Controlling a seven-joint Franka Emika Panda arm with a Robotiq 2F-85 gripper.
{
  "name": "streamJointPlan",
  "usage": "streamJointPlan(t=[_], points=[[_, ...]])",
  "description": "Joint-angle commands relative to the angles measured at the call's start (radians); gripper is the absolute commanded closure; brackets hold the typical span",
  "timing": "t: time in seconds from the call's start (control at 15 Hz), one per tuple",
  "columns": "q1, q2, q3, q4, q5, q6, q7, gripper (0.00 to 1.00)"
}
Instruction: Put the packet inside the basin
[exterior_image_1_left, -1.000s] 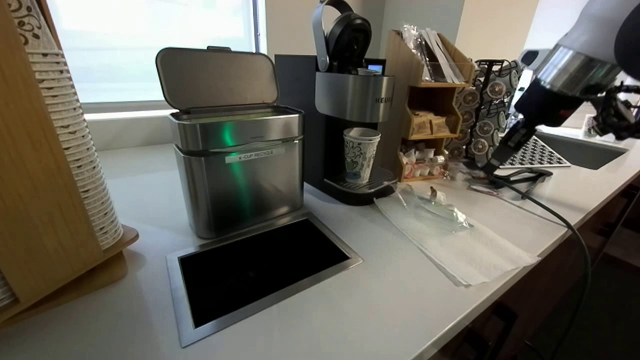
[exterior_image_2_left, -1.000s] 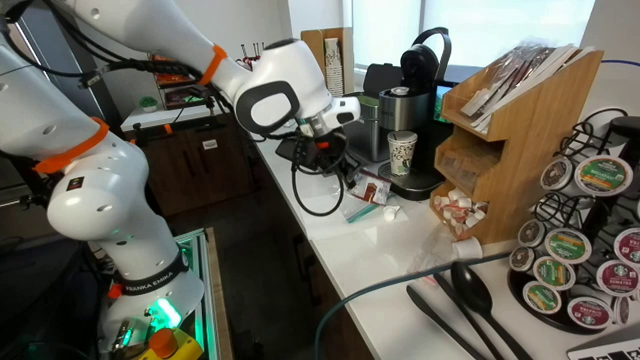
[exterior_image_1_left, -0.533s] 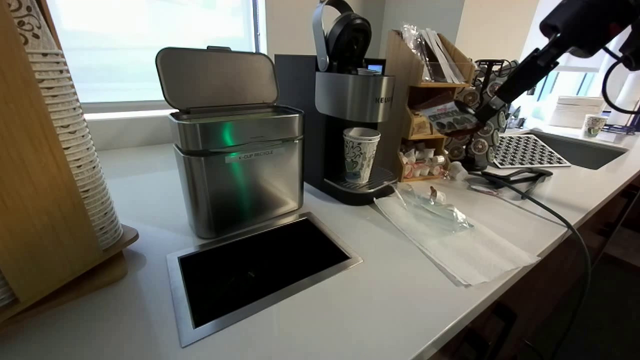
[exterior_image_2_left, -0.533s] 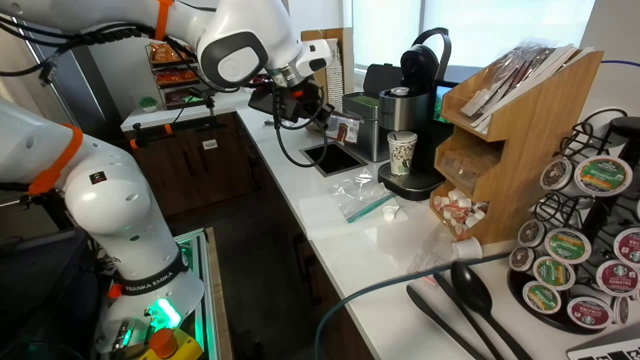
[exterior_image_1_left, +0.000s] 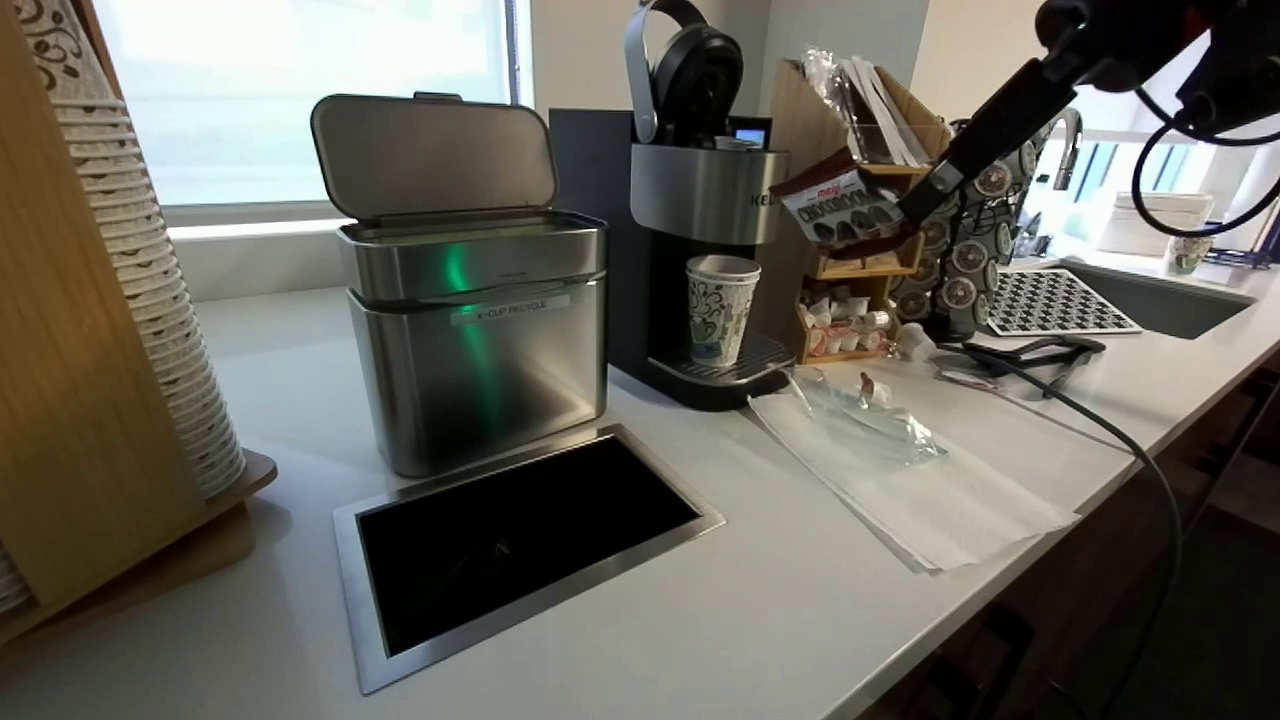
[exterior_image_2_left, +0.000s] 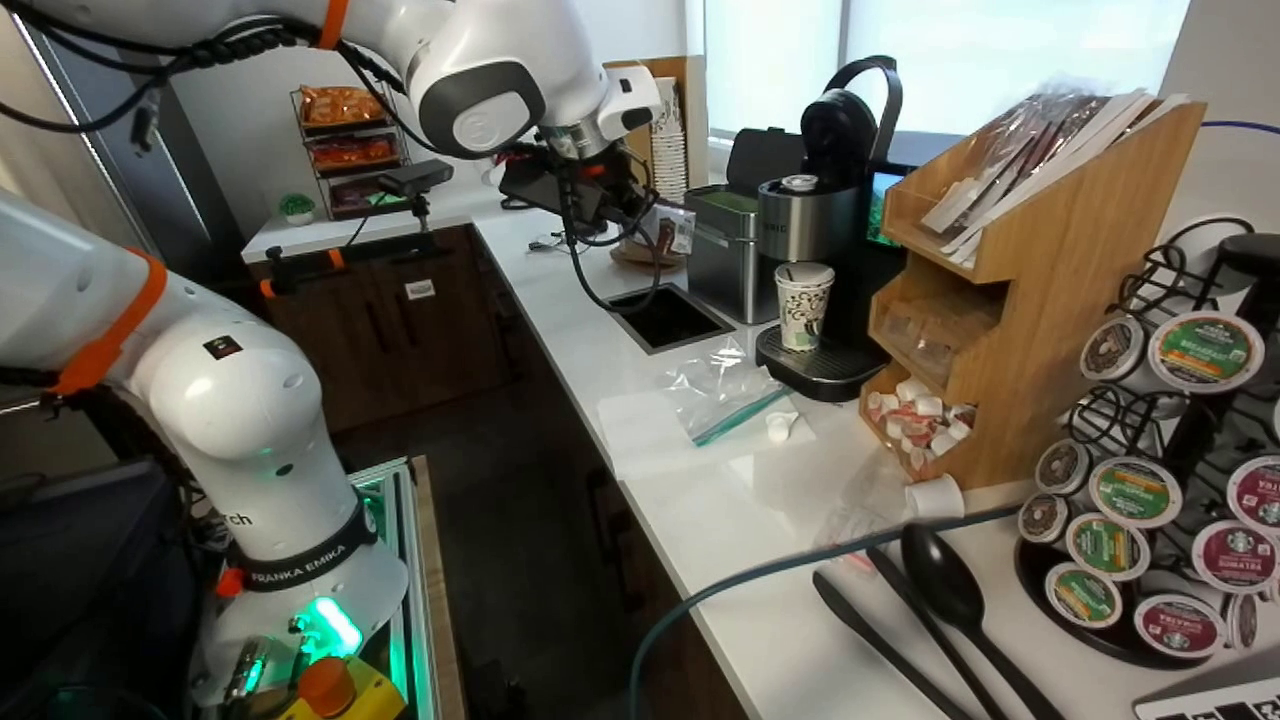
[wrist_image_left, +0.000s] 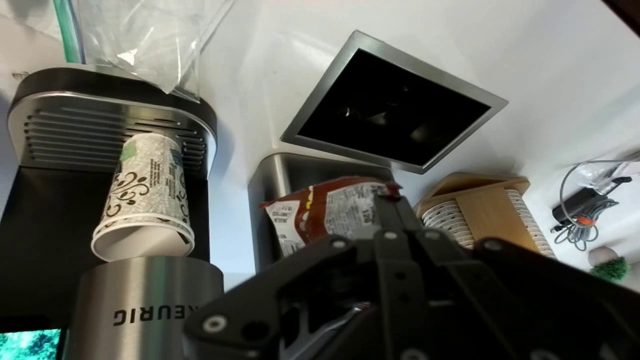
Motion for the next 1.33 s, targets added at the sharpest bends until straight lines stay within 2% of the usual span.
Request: streamJointPlan(t=[0.0,0.13,0.27,0.33,0.4,0.47,0.53,0.6,0.67,0.8,1.07,1.27], points=[[0.037,0.054,-0.011,0.024,0.053,-0.015,-0.055,1.00],[0.154,0.143,-0.054,0.050,0.166,0.045,-0.155,1.00],[0.237,0.252,-0.072,0.107,0.288,0.055,-0.252,1.00],[0.268,0.311,-0.081,0.136,0.346,0.049,-0.304,1.00],[0.268,0.369,-0.068,0.176,0.393,0.019,-0.341,1.00],[0.328,0.424,-0.113,0.204,0.397,0.030,-0.347,1.00],[0.330,0.486,-0.109,0.241,0.414,0.022,-0.365,1.00],[0.233,0.548,-0.013,0.283,0.473,-0.012,-0.409,1.00],[0.209,0.610,0.020,0.322,0.503,-0.011,-0.432,1.00],[0.111,0.723,0.125,0.416,0.520,-0.018,-0.462,1.00],[-0.070,0.905,0.349,0.602,0.452,0.014,-0.420,1.00],[-0.143,1.005,0.448,0.706,0.379,0.008,-0.392,1.00]])
